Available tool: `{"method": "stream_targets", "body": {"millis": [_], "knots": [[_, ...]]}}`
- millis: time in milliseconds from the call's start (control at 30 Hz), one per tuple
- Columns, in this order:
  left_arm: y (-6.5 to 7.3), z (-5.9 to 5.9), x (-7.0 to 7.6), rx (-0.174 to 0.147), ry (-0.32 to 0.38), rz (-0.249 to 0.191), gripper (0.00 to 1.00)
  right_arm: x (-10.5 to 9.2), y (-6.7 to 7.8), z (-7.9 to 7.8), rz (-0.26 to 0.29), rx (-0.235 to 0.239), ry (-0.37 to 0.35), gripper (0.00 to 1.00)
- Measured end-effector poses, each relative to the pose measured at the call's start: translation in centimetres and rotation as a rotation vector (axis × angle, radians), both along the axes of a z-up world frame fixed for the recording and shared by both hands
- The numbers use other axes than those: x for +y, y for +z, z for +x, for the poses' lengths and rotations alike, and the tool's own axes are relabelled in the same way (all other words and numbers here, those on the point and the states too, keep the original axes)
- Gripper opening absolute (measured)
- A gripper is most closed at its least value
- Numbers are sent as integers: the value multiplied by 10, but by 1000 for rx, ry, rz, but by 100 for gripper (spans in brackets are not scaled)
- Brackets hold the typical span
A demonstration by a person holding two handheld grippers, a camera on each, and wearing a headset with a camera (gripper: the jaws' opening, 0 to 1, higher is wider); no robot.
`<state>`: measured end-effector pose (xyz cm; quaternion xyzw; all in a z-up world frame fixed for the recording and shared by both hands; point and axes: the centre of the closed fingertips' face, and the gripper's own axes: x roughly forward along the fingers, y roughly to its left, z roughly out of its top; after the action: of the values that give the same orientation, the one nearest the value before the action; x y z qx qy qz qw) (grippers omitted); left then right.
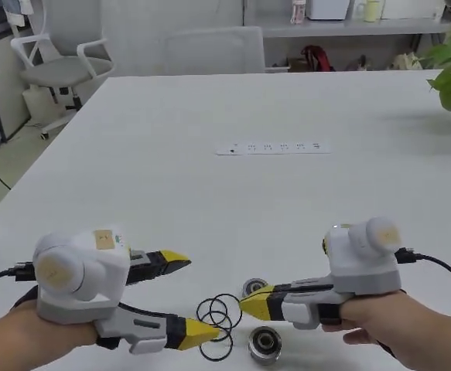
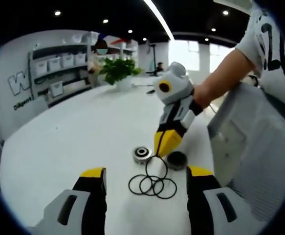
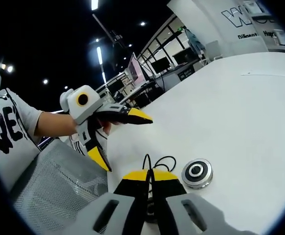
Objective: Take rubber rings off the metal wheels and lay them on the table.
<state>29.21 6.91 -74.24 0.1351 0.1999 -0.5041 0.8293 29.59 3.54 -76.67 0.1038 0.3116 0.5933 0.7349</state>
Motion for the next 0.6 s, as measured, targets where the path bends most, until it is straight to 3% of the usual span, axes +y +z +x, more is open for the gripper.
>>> {"method": "stream_targets", "body": {"millis": [600], "knots": [[-1, -19, 19, 23, 6, -12, 76, 13, -10, -32, -43, 4, 126, 0]]}}
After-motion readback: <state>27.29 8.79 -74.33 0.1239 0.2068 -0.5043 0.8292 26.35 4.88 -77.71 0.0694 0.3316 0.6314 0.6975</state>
